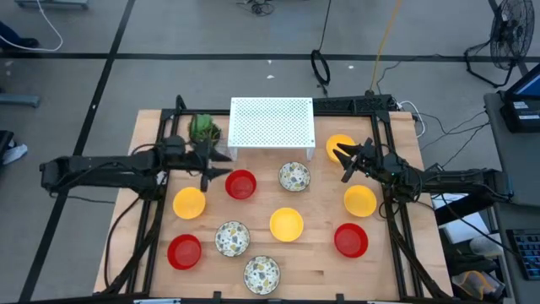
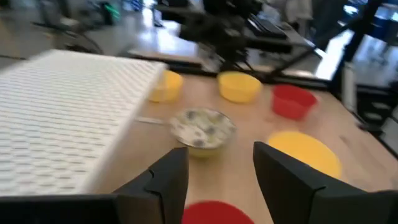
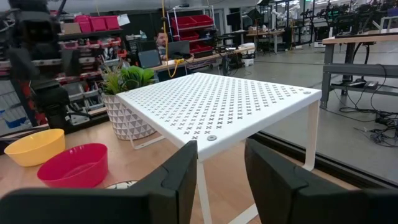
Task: Pick & Place Mini bowls
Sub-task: Put the red bowl on the shelf
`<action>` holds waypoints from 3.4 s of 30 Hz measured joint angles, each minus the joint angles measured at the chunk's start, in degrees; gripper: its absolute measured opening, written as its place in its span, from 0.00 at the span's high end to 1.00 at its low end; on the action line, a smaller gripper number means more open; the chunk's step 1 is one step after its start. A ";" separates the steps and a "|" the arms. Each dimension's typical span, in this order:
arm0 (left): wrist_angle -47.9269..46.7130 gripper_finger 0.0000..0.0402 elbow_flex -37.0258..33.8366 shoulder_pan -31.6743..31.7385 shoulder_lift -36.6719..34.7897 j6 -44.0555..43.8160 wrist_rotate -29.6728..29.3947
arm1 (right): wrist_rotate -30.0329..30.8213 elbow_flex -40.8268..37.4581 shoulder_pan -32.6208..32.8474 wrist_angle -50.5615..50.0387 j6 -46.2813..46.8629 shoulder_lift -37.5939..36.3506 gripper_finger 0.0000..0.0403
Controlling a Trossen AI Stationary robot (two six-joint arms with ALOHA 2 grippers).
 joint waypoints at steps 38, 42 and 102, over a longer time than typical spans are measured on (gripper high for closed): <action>-2.32 0.54 0.26 -17.67 27.82 5.87 -12.37 | -0.01 0.02 0.01 0.01 0.00 0.00 0.69; -3.16 0.54 0.24 -17.69 30.41 5.39 -14.70 | 0.00 0.00 0.00 0.01 0.00 -0.01 0.69; -27.74 0.98 38.31 14.27 37.75 22.05 -14.89 | -0.01 0.02 0.02 0.45 0.00 0.08 0.69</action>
